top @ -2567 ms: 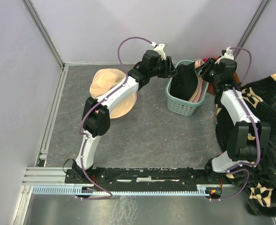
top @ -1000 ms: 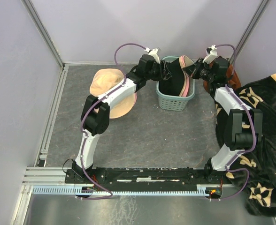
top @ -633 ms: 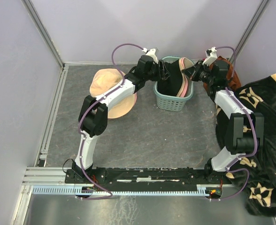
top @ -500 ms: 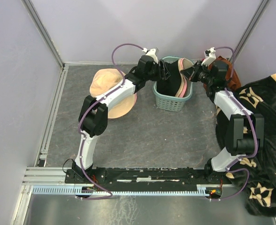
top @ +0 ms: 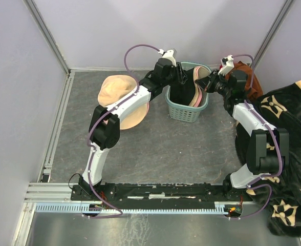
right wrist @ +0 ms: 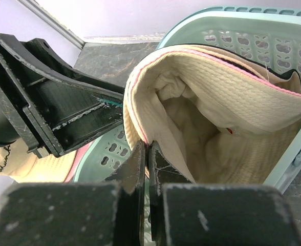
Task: Stack the hats
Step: Pick up the hat from the bin.
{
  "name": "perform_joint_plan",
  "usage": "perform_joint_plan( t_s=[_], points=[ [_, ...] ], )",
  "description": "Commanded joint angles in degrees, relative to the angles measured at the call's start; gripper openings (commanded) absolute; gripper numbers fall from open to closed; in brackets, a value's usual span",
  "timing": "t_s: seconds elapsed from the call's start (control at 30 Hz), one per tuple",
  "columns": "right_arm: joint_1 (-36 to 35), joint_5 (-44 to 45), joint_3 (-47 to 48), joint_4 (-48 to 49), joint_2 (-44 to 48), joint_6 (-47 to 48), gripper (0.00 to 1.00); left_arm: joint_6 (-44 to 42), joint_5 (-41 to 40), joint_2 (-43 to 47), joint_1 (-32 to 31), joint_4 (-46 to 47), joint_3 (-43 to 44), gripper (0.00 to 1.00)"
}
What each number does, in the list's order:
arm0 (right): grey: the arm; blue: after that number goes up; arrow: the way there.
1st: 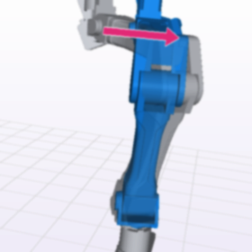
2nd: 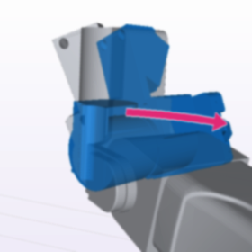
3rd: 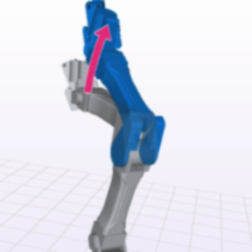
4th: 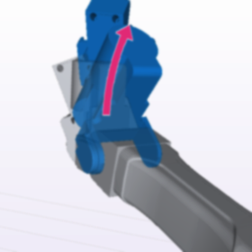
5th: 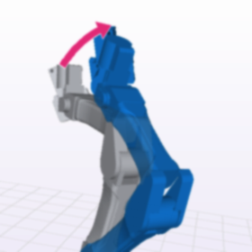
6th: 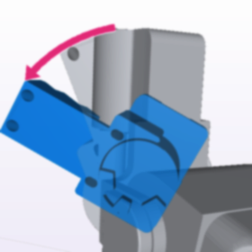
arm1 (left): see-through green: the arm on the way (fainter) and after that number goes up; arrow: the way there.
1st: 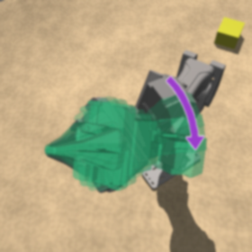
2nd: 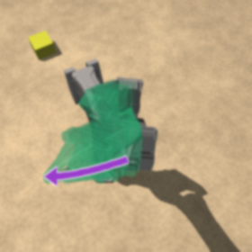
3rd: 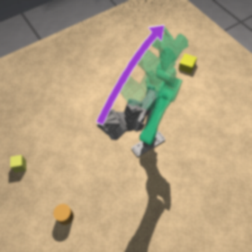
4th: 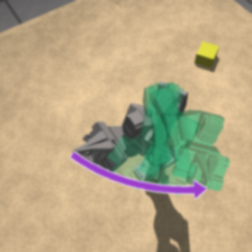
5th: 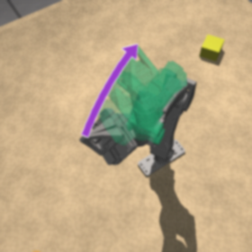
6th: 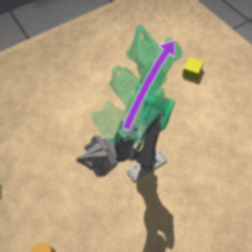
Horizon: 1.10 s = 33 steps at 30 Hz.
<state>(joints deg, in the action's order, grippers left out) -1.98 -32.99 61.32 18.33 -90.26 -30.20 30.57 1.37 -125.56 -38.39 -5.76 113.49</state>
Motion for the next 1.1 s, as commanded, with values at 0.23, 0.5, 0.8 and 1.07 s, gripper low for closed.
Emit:
perform_joint_plan(
  t_s=[0.23,0.5,0.8,1.07],
  points=[
    [-0.53,-0.47,0.25,2.04,2.69,-0.03,0.01,-2.97,-8.05,-0.66,-2.27,-5.84,2.07,0.46],
    [-0.58,-0.79,0.05,2.41,2.81,-0.38,0.01,-3.48,-10.73,-1.0,-2.73,-6.68,1.51,0.32],
    [-0.57,-0.46,-0.34,2.44,2.85,-0.43,0.01,-5.84,-11.71,1.3,-3.52,-4.19,-0.25,0.03],
    [-0.56,1.85,-0.83,1.13,3.4,0.05,0.01,-9.86,-16.3,9.74,-4.85,1.06,-6.6,0.03]
  ],
)
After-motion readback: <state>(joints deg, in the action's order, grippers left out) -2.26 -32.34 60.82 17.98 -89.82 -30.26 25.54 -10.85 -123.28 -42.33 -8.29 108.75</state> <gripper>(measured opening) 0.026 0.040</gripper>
